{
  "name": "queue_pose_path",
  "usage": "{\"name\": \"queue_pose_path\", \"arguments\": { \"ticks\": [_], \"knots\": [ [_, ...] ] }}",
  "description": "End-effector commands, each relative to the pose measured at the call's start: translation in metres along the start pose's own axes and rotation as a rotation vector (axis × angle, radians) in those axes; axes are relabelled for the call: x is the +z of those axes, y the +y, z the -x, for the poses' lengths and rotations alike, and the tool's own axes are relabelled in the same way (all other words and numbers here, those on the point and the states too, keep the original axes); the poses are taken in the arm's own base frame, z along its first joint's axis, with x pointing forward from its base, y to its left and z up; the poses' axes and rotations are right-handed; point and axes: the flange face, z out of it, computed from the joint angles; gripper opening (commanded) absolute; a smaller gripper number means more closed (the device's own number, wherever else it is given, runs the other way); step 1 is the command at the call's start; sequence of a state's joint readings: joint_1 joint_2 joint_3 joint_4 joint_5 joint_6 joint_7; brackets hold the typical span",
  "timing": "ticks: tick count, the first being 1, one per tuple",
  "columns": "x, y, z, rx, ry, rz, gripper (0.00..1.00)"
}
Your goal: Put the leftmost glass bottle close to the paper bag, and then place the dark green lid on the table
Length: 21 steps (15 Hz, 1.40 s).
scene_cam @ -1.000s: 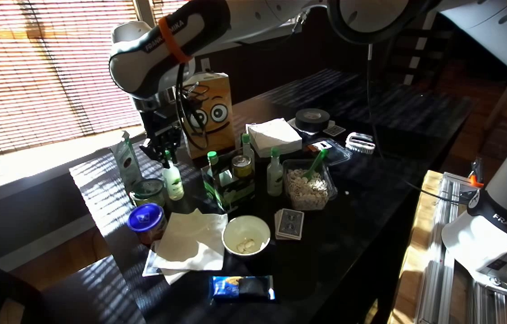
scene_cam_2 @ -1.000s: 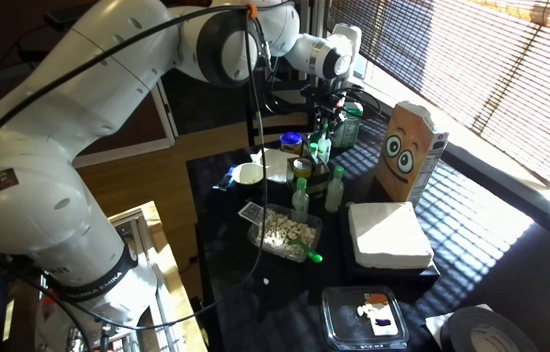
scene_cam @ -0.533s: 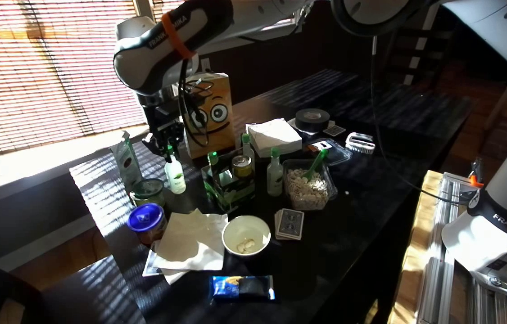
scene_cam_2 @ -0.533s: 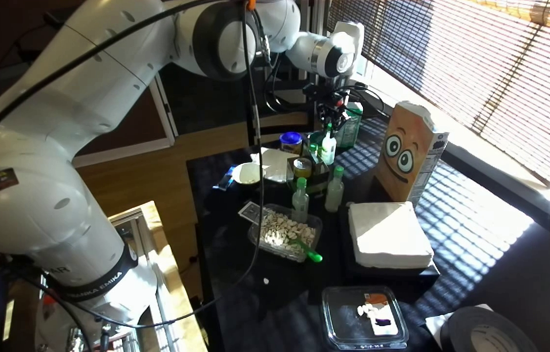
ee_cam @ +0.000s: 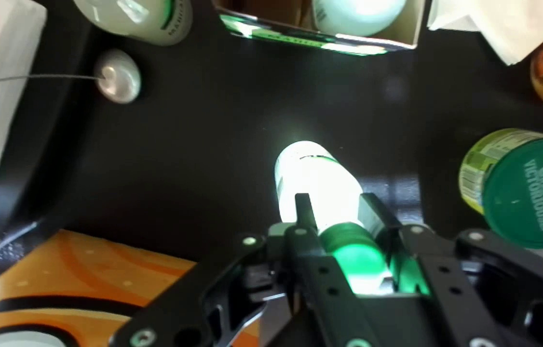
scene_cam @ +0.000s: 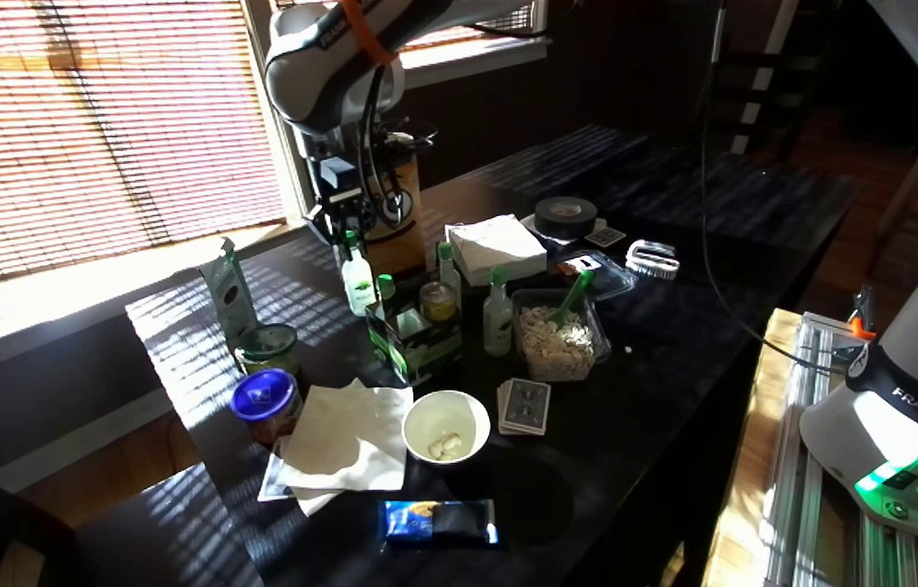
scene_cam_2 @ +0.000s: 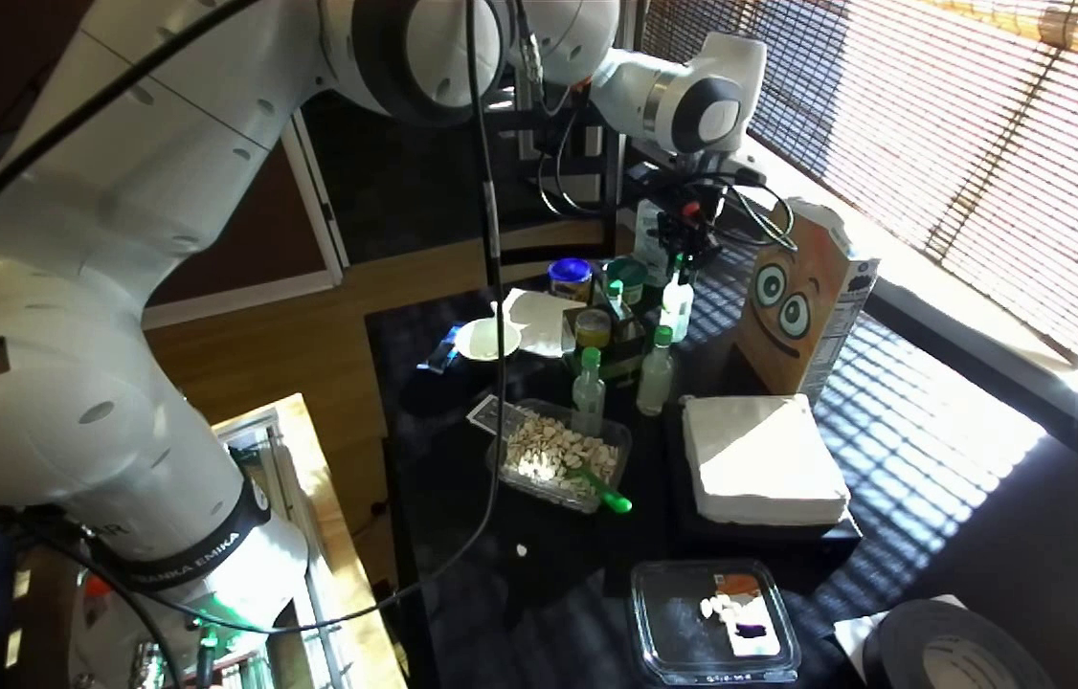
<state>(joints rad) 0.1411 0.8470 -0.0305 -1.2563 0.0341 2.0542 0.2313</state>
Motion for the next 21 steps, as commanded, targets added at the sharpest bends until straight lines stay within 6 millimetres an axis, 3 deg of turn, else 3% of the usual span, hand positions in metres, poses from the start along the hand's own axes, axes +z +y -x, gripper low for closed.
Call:
{"name": "queue_pose_path", "arguments": {
  "ticks": [1,7,15,17,19,21],
  "knots": [
    [-0.002,0.040,0.012,0.148,-0.002,-0.009,0.07],
    [0.006,0.090,0.019,0.318,0.006,0.006,0.07],
    [0.026,0.104,0.026,0.377,-0.044,-0.005,0.07],
    [0.026,0.104,0.025,0.386,-0.043,-0.015,0.55],
    [0.024,0.102,0.025,0.392,-0.037,-0.027,0.59],
    [0.015,0.098,0.026,0.394,-0.010,-0.029,0.73]
  ]
}}
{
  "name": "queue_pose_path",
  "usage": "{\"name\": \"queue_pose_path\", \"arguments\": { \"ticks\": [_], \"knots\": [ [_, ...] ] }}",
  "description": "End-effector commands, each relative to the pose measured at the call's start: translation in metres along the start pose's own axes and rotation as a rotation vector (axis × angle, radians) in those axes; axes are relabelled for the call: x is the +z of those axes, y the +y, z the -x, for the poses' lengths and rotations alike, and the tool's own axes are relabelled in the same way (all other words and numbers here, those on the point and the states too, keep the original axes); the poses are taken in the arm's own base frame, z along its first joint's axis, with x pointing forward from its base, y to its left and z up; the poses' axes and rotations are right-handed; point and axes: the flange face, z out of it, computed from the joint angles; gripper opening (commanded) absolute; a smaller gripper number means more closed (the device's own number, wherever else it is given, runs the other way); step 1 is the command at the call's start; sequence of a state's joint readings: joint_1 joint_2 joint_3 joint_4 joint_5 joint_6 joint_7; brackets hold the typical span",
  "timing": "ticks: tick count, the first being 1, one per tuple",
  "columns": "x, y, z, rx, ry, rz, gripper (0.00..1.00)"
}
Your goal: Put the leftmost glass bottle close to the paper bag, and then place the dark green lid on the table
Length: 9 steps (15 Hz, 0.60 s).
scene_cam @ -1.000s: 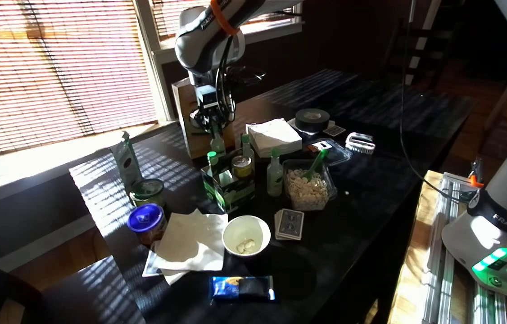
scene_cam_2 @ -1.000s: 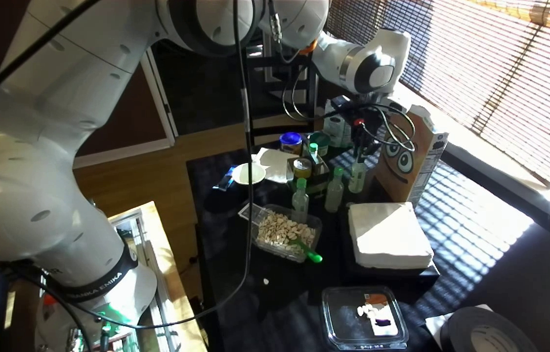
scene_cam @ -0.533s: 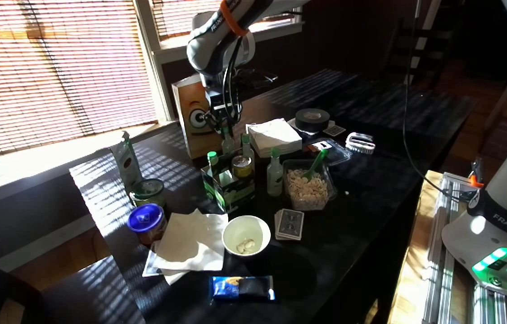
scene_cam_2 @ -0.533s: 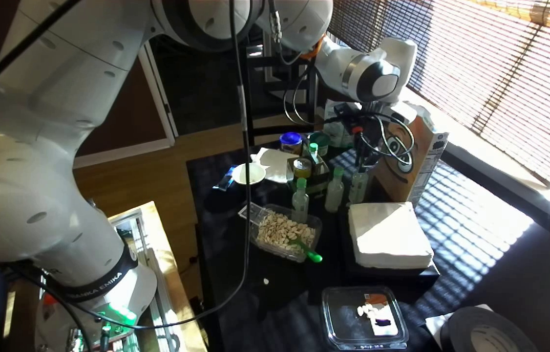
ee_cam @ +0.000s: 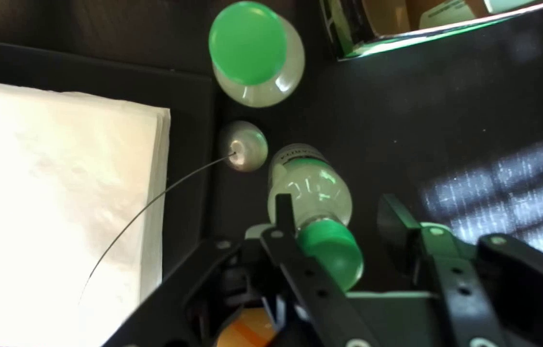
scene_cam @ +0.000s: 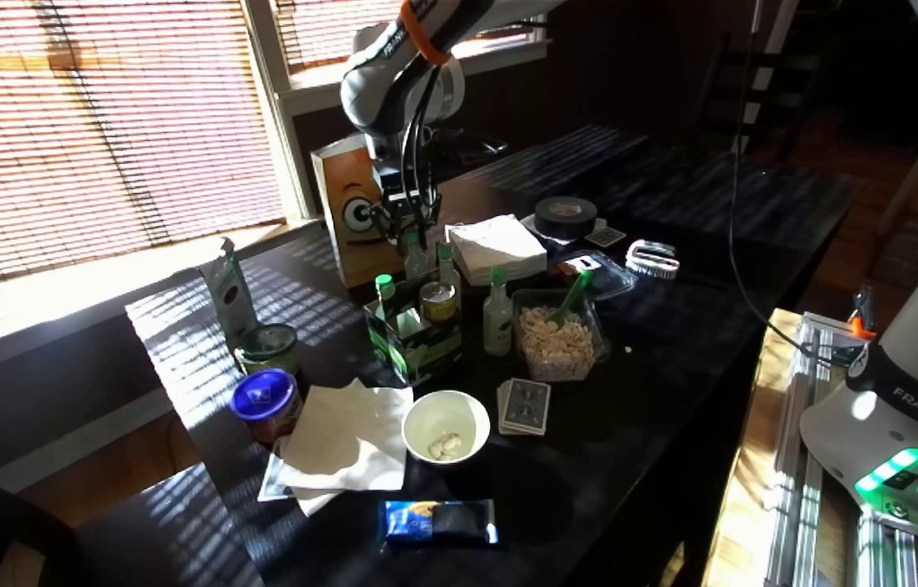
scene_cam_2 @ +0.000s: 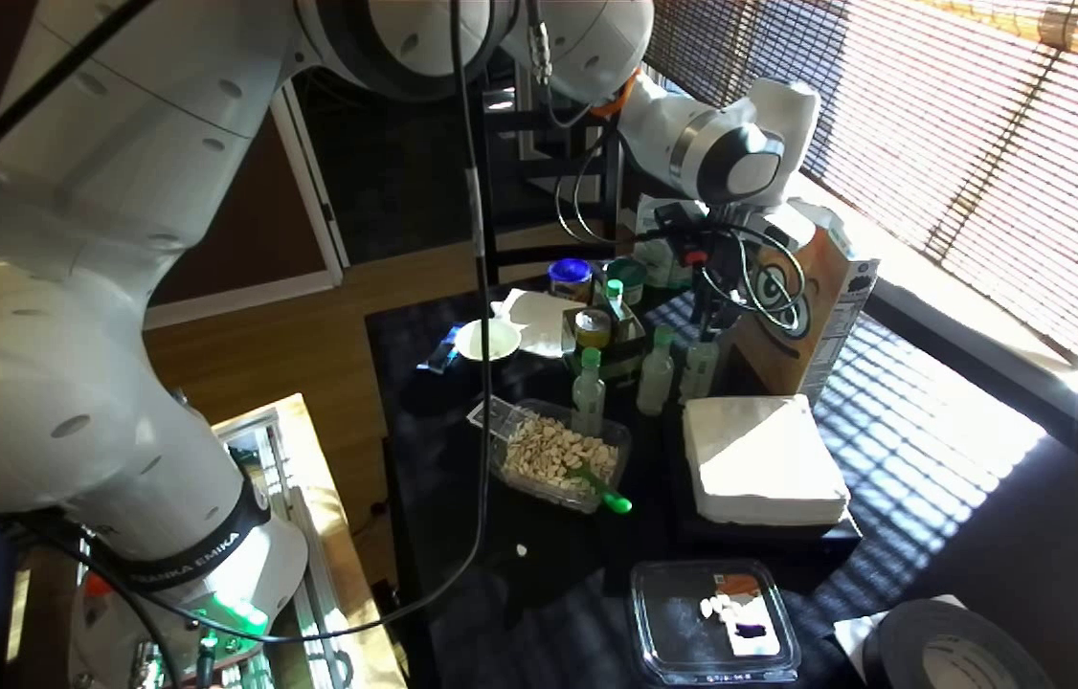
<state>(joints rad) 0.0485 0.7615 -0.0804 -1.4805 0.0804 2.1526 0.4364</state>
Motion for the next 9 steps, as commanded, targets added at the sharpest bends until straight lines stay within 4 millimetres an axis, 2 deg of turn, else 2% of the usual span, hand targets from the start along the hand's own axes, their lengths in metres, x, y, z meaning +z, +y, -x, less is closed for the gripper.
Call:
{"name": "queue_pose_path", "arguments": {
  "ticks": [1,4,7,9],
  "knots": [
    [-0.023,-0.005,0.013,0.021,0.046,-0.034,0.80],
    [-0.050,-0.015,0.023,0.011,0.122,-0.040,0.99],
    [-0.071,-0.013,0.026,0.034,0.201,-0.070,1.00],
    [-0.078,-0.005,0.023,0.048,0.248,-0.092,1.00]
  ]
}}
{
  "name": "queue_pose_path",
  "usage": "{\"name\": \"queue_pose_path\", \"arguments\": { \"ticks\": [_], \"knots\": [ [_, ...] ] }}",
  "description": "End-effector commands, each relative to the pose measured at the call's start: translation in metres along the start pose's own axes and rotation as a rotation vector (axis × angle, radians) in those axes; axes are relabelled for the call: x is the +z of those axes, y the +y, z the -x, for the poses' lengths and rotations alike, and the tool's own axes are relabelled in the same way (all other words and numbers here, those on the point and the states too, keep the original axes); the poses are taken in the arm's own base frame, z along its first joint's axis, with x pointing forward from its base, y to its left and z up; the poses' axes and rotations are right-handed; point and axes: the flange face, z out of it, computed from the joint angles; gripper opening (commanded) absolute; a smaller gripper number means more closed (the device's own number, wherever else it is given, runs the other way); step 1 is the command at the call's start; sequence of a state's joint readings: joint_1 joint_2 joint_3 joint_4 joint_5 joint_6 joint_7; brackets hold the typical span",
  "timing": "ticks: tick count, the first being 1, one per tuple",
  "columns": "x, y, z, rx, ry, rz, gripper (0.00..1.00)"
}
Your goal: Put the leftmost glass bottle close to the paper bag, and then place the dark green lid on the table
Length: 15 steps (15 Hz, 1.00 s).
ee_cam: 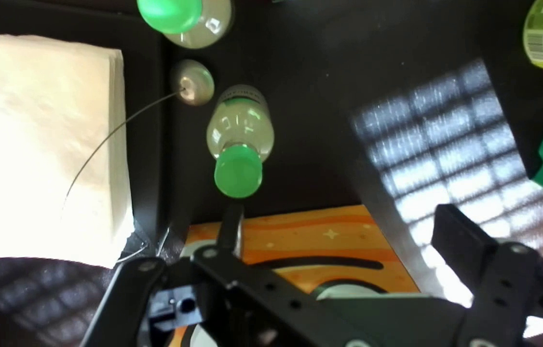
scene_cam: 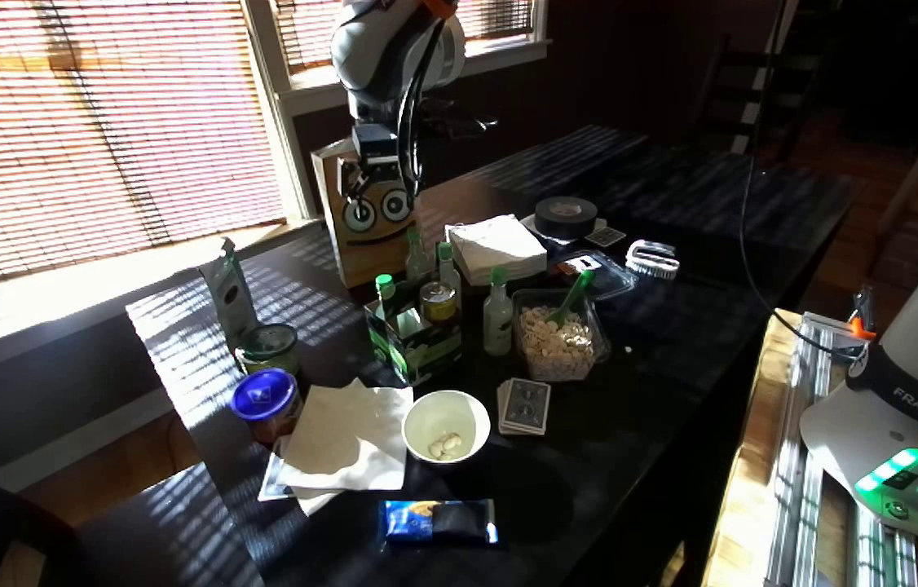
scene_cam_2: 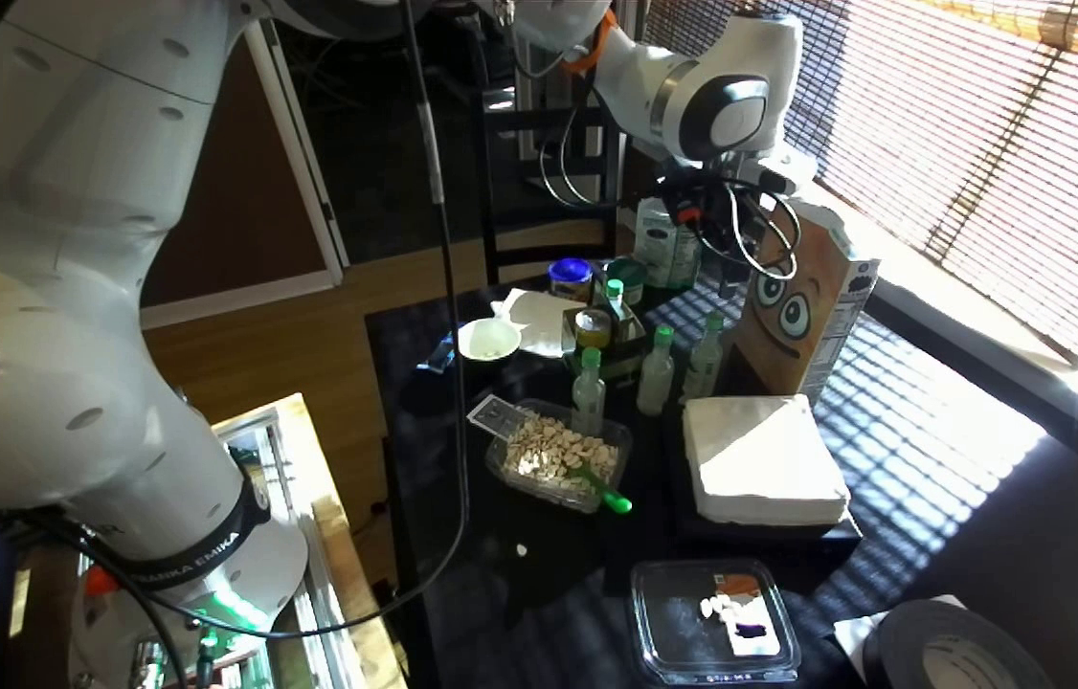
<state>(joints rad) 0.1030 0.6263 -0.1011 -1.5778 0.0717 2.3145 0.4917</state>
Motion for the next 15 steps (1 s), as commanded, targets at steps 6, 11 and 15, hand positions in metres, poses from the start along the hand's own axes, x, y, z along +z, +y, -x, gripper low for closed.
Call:
{"name": "queue_pose_path", "arguments": {
  "ticks": [6,11,15],
  "knots": [
    [-0.034,0.022,0.010,0.031,0.112,-0.042,1.00],
    [-0.020,0.047,0.018,0.253,0.036,-0.007,1.00],
    [0.009,0.066,0.037,0.416,-0.024,-0.013,1.00]
  ]
}}
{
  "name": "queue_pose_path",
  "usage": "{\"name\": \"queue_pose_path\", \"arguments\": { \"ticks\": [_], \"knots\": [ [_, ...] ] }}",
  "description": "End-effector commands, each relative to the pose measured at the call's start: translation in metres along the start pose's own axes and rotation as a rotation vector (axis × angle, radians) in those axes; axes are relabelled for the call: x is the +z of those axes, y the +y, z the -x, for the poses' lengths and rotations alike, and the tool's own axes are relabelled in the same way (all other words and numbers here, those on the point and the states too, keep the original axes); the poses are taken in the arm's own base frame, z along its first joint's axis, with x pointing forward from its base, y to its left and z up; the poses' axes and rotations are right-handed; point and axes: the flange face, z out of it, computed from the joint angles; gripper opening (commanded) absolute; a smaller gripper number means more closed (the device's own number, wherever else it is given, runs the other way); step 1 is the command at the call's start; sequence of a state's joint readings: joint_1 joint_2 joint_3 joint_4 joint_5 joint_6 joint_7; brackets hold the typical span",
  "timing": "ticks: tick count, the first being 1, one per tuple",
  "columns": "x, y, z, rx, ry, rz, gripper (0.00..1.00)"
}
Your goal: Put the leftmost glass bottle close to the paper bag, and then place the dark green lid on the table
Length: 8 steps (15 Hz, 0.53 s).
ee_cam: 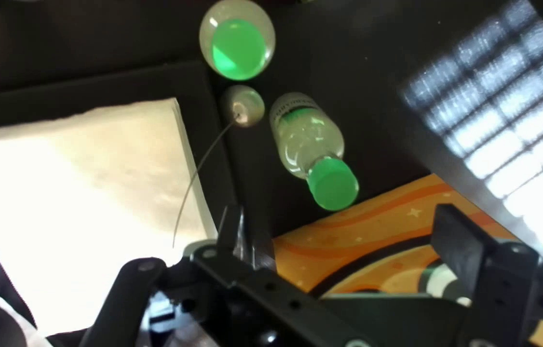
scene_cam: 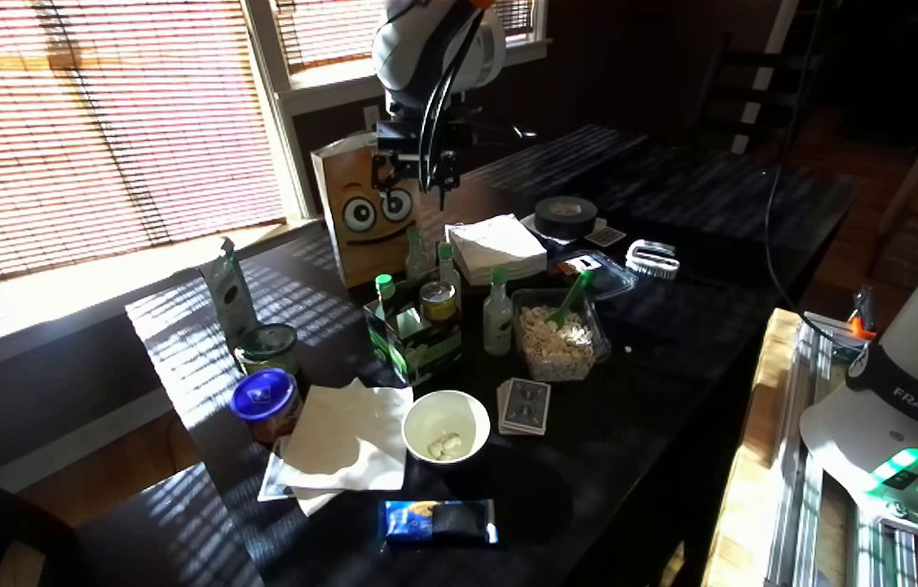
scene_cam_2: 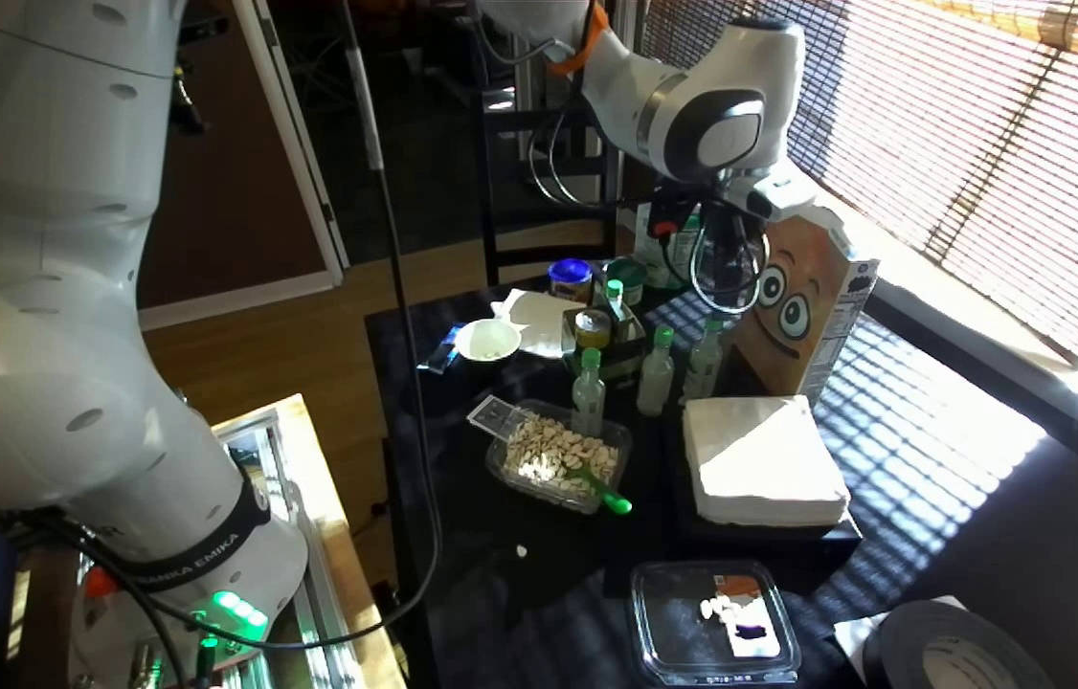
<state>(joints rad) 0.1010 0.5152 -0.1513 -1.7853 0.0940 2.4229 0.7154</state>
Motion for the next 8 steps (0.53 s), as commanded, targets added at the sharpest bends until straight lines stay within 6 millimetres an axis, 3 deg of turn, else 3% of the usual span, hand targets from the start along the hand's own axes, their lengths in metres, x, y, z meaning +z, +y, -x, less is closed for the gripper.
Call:
{"name": "queue_pose_path", "arguments": {
  "ticks": [1,8],
  "knots": [
    [0.014,0.024,0.019,0.161,-0.049,-0.007,1.00],
    [0.025,0.050,0.035,0.338,0.010,-0.061,1.00]
  ]
}}
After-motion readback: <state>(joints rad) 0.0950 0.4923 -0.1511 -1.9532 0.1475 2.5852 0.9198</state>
